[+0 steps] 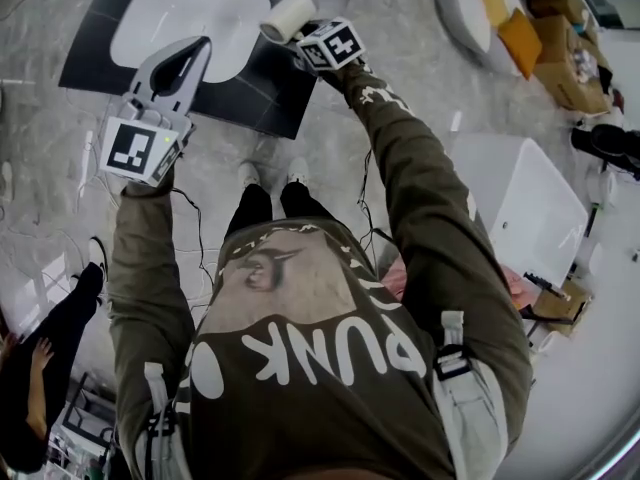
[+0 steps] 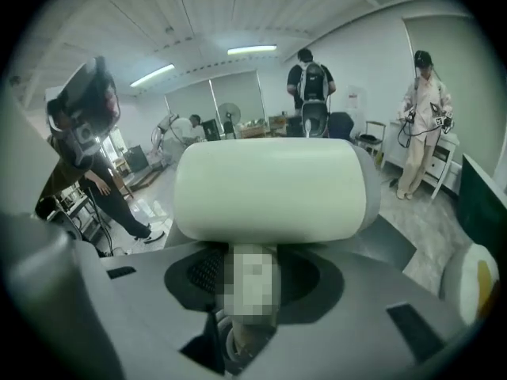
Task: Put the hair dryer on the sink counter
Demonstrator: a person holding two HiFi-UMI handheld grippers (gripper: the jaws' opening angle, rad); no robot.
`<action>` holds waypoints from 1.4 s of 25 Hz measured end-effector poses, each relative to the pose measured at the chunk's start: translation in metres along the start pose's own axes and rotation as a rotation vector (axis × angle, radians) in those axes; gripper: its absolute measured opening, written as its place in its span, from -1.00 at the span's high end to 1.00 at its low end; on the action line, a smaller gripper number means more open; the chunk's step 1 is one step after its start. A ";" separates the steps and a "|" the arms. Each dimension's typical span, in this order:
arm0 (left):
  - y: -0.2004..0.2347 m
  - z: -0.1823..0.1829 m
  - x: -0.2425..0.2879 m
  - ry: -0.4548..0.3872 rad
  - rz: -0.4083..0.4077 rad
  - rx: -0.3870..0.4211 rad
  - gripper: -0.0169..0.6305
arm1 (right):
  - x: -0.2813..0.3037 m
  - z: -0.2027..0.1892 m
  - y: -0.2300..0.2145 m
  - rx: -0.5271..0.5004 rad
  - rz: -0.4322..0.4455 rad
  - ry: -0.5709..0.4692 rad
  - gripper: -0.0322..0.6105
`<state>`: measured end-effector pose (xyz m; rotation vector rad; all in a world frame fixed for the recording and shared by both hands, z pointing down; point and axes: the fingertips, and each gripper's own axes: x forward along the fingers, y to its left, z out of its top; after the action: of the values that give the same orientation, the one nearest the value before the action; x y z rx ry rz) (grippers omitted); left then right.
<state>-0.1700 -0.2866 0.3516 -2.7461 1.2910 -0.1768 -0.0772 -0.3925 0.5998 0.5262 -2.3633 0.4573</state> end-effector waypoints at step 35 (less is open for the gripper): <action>0.014 -0.012 0.001 0.010 -0.016 -0.021 0.94 | 0.071 -0.080 -0.023 -0.155 0.072 0.592 0.03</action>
<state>-0.1822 -0.2966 0.3615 -2.7772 1.2812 -0.1791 -0.0731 -0.3933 0.7091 0.1940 -1.8293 0.3916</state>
